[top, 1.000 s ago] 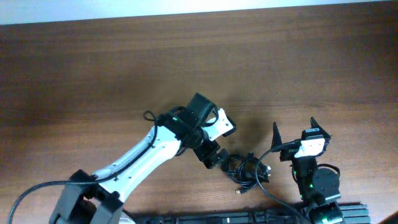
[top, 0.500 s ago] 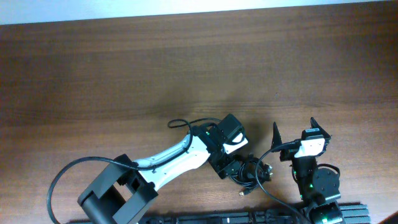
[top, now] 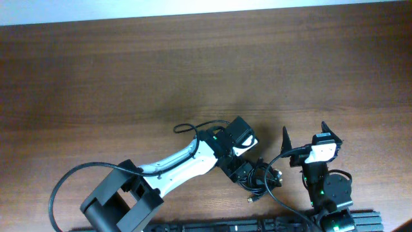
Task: Untangle cables
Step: 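Reach the left gripper to the black cable bundle and grasp it, then lift the cable bundle with the left gripper toward the table center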
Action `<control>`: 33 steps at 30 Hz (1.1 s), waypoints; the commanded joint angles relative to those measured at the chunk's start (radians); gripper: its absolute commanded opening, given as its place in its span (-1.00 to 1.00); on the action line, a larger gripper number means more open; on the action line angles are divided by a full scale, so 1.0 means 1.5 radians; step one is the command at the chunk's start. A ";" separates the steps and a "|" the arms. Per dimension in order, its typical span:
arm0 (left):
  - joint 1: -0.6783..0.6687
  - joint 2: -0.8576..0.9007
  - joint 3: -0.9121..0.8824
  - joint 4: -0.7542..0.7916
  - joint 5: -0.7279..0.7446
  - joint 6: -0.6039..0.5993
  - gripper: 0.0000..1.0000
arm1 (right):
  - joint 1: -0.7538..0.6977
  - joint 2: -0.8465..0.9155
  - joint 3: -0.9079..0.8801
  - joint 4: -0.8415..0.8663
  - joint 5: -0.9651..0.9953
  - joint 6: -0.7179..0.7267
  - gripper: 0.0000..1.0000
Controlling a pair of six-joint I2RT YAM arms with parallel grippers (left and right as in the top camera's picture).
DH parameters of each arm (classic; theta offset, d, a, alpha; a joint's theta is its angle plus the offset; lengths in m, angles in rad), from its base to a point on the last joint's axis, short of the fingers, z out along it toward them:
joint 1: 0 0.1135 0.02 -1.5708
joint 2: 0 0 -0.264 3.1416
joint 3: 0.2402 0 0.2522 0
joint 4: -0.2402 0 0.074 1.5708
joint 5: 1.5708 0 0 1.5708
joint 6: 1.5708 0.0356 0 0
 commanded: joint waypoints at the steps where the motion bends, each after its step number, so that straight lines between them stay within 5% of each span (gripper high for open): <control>1: -0.003 0.018 0.011 0.011 -0.006 -0.016 0.98 | -0.003 -0.004 -0.003 -0.004 0.011 0.001 0.98; 14: 0.027 0.077 0.011 0.057 -0.190 -0.017 0.99 | -0.003 -0.004 -0.003 -0.004 0.011 0.001 0.98; 20: 0.111 0.077 0.011 0.117 -0.189 -0.017 0.20 | -0.003 -0.004 -0.003 -0.004 0.011 0.001 0.98; 23: 0.128 0.077 0.011 0.128 -0.182 -0.017 -0.84 | -0.003 -0.004 -0.003 -0.004 0.011 0.001 0.98; 24: 0.130 0.077 0.011 0.131 -0.179 -0.019 -1.00 | -0.003 -0.004 -0.003 -0.004 0.011 0.001 0.98; 33: 0.130 -0.021 0.054 0.154 -0.180 -0.018 -1.00 | -0.003 -0.004 -0.003 -0.004 0.011 0.001 0.98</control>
